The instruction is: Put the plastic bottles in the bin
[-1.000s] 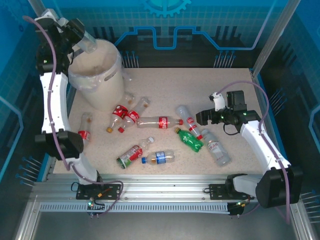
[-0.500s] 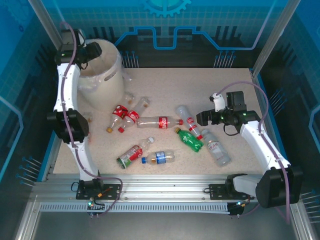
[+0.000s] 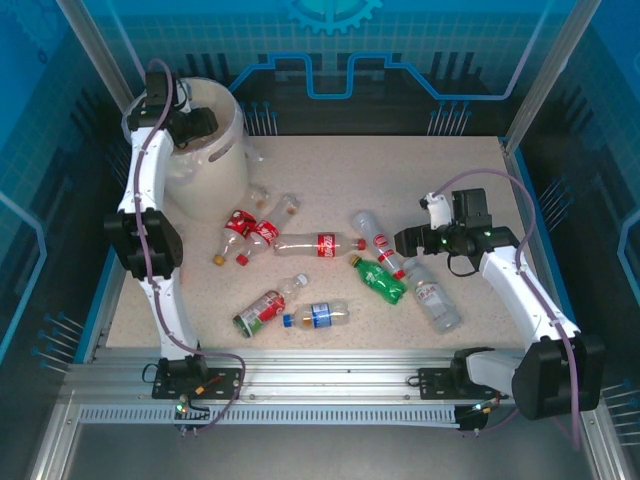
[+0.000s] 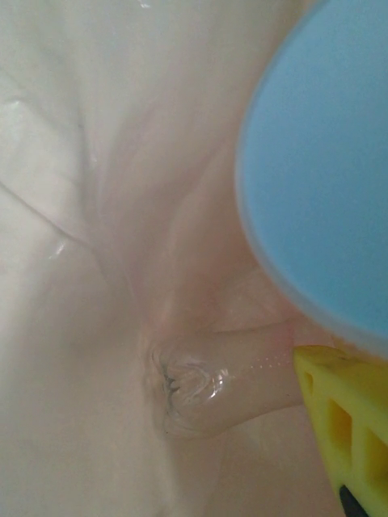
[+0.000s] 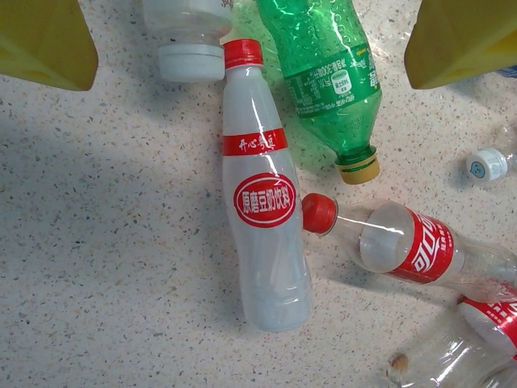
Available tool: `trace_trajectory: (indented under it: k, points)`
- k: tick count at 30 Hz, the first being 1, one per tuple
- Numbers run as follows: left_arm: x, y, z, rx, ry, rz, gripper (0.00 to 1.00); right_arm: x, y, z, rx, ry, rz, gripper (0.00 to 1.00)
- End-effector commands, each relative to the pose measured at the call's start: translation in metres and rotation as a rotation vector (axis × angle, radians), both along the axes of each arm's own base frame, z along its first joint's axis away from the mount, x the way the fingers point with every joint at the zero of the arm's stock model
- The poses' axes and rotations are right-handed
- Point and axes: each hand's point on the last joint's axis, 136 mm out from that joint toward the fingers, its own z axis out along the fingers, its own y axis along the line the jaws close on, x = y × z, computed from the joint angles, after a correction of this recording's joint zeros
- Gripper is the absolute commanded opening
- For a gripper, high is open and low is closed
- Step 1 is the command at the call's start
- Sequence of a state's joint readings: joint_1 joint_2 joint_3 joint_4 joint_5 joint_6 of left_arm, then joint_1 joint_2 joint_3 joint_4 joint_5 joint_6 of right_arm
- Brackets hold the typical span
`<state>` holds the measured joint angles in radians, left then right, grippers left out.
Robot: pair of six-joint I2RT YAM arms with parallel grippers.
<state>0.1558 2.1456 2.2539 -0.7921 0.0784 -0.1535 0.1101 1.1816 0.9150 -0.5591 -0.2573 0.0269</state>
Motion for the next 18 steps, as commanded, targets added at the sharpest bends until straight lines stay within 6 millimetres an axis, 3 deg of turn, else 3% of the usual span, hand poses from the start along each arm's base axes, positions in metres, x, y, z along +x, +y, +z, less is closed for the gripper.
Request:
trace_trajectory:
  k: [1,3,8,18]
  points:
    - [-0.004,-0.008,-0.005,-0.006,0.014,-0.045,0.28,0.000,-0.008,0.005,-0.006,-0.017,-0.039,0.98]
    - [-0.005,-0.008,-0.004,-0.005,0.014,-0.046,0.33,-0.001,-0.015,0.005,-0.014,-0.001,-0.070,0.97]
    - [-0.007,-0.008,-0.004,0.003,0.020,-0.050,0.62,-0.007,-0.039,0.000,-0.063,0.055,-0.172,0.95]
    - [-0.013,-0.002,0.017,0.050,-0.014,-0.038,0.88,-0.040,-0.081,-0.009,-0.260,0.235,-0.331,0.89]
